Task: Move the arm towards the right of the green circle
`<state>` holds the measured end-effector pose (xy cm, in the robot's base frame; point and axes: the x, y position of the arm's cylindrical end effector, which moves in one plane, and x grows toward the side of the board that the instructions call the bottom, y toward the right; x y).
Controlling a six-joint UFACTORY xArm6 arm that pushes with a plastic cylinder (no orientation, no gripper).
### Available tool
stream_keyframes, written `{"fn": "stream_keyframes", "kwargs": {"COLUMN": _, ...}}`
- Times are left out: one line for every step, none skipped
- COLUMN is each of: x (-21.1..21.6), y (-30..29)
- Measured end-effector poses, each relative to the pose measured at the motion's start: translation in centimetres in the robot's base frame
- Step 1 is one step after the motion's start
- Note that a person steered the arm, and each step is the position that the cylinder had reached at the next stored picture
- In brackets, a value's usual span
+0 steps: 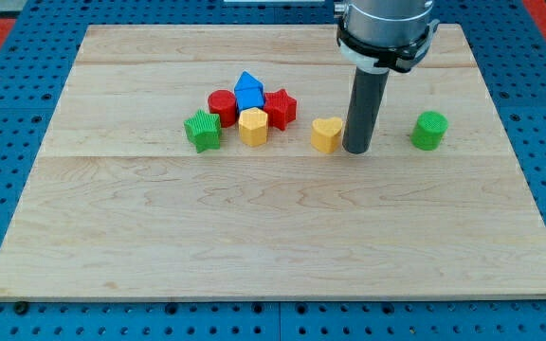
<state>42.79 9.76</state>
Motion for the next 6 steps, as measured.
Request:
{"fn": "stream_keyframes", "kwargs": {"x": -0.2, "y": -4.8}}
{"fn": "stream_keyframes", "kwargs": {"x": -0.6, "y": -7.9}}
{"fn": "stream_keyframes", "kwargs": {"x": -1.0, "y": -6.0}}
{"fn": "stream_keyframes", "kwargs": {"x": -4.6, "y": 0.1}}
{"fn": "stream_keyframes", "kwargs": {"x": -7.4, "y": 6.2}}
{"fn": "stream_keyframes", "kwargs": {"x": -7.0, "y": 12.5}}
